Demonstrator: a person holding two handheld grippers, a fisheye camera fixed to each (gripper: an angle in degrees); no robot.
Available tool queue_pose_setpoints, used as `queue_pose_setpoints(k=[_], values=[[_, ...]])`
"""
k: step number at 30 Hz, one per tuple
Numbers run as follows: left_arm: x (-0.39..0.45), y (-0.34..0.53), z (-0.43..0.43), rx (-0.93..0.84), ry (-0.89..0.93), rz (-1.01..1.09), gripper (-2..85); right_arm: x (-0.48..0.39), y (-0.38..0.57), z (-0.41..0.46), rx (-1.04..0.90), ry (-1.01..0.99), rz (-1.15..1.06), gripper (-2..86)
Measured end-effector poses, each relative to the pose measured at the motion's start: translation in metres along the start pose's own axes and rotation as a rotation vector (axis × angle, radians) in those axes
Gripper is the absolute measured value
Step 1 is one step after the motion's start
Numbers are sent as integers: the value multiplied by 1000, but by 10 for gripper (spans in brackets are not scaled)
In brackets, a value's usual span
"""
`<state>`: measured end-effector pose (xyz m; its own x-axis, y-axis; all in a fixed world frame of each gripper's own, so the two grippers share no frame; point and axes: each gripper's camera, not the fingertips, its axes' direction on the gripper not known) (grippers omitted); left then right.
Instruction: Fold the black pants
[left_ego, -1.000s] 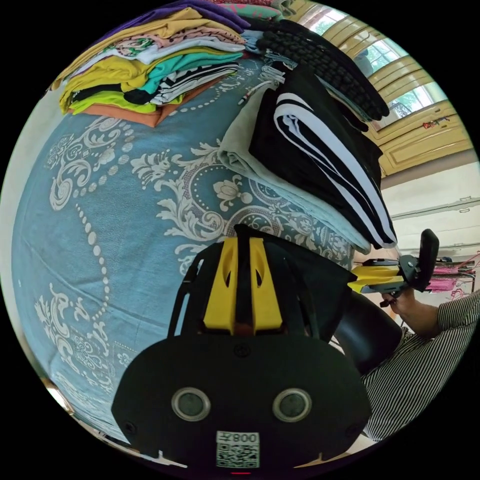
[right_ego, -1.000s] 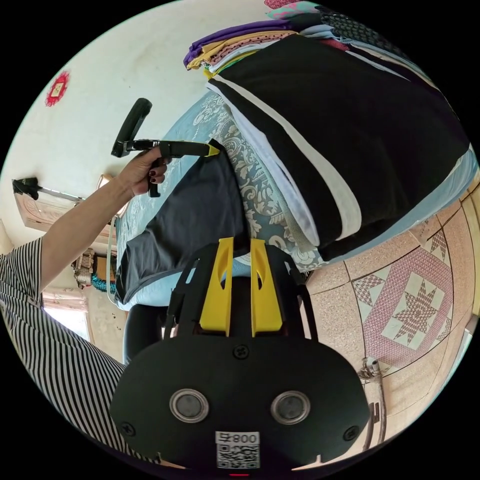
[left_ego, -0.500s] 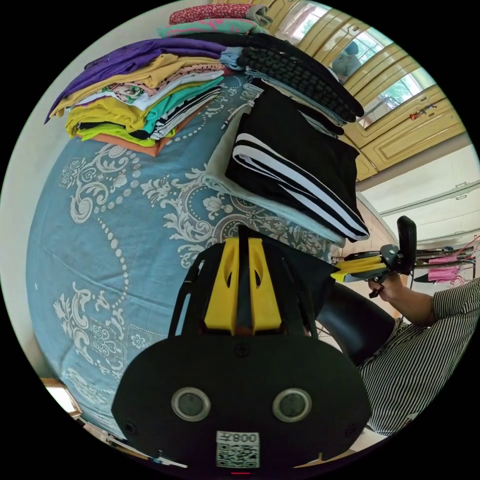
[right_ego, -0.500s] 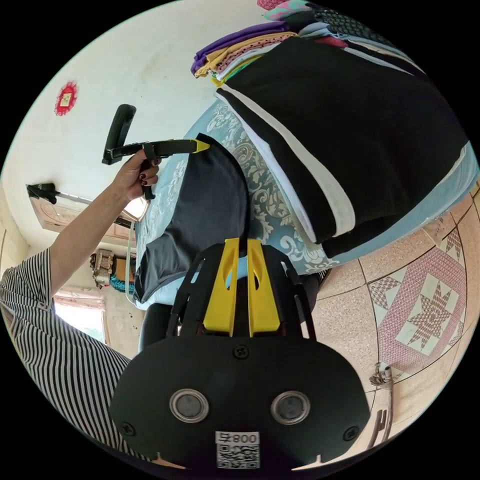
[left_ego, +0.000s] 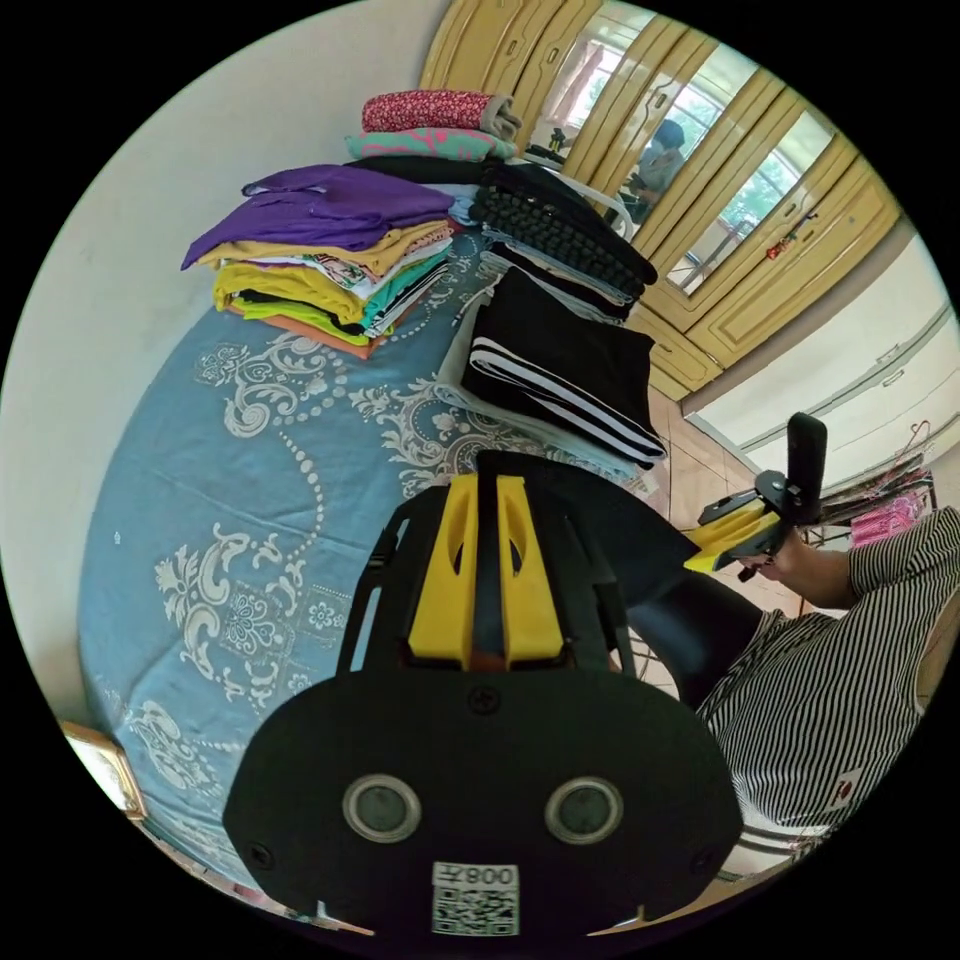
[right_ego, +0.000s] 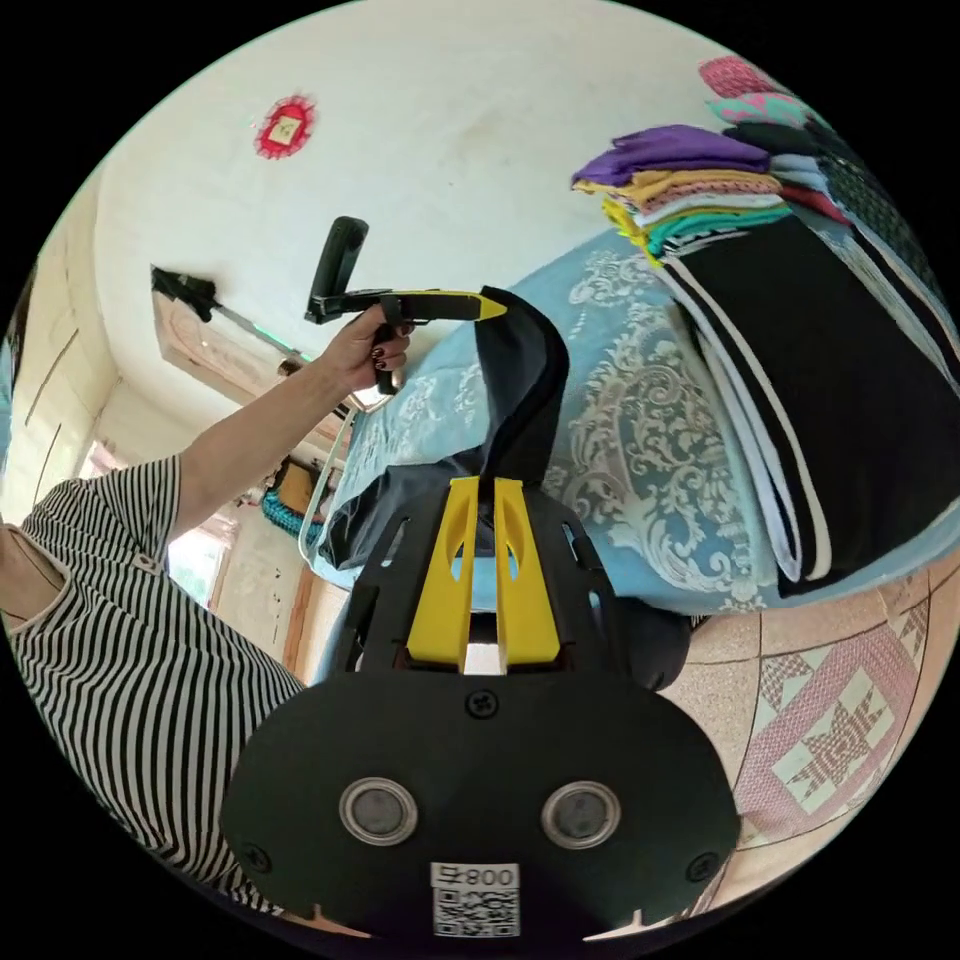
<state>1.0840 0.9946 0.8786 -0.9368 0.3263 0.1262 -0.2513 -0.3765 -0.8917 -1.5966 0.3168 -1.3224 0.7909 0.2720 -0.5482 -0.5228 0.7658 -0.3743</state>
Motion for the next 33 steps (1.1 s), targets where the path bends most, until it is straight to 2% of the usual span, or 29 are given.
queue_pose_setpoints(k=[7,12,23,30,33], values=[[-34,129,-63,129,21,-18,20,-119,-45,69,-125,-171,-239,27],[-75,260,-88,194,23,-131,19,-178,-73,142,-255,-258,-319,26],[-154,494,-42,158,82,-450,20,-266,-114,335,-623,-275,-371,26],[-169,609,-4,99,83,-647,25,-300,-127,416,-789,-251,-362,30],[-162,655,-7,158,50,-742,21,-315,-136,436,-820,-272,-357,30]])
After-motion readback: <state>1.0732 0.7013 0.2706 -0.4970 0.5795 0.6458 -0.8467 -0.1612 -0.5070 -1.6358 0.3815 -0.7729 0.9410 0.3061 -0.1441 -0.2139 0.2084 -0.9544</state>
